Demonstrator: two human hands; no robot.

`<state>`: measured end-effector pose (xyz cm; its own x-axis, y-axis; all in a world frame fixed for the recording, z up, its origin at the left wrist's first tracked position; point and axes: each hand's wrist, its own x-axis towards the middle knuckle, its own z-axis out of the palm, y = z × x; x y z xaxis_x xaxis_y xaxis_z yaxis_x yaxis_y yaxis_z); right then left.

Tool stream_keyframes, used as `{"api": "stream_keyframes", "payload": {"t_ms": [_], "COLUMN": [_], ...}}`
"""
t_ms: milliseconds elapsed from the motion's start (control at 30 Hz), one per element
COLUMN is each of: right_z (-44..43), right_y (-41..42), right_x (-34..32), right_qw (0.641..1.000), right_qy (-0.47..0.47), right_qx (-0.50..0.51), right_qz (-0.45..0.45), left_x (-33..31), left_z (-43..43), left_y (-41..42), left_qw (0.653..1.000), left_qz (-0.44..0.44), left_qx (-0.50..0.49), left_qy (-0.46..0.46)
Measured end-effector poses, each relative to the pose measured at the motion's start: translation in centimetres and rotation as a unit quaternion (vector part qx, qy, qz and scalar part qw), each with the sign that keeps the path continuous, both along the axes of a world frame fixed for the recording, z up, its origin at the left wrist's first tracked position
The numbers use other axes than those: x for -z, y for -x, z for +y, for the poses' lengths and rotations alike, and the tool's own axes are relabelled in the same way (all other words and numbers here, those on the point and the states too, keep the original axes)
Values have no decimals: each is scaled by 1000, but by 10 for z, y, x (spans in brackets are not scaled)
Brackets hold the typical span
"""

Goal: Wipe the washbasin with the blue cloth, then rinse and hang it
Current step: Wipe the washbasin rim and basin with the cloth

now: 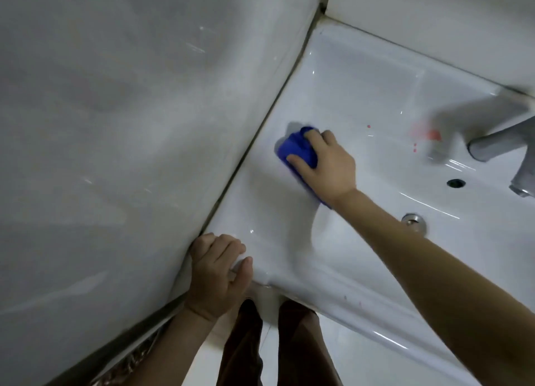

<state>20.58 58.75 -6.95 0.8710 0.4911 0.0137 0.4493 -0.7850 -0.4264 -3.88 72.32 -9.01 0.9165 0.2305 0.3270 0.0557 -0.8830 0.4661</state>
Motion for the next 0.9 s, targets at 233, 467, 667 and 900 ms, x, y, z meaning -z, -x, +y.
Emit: {"api": "stream_keyframes", "payload": {"t_ms": [233,467,667,900], "right_z": [-8,-116,-54,-60], "right_y": [122,150,169,177], "right_x": [-23,-50,-43,-48], "right_qw": [974,958,979,976], "right_qy": [-2,23,12,34], "right_qx": [-138,10,70,100], "right_qz": [179,287,193,189], "left_x": [-7,-12,-8,-8], "left_z": [2,1,3,5], "left_y": [-1,-2,-3,-1], "left_qw": [999,1000,1000,1000], "left_qz": [31,16,-1,0], "left_qx": [10,21,26,21], "left_qy": [14,13,-14,8]}}
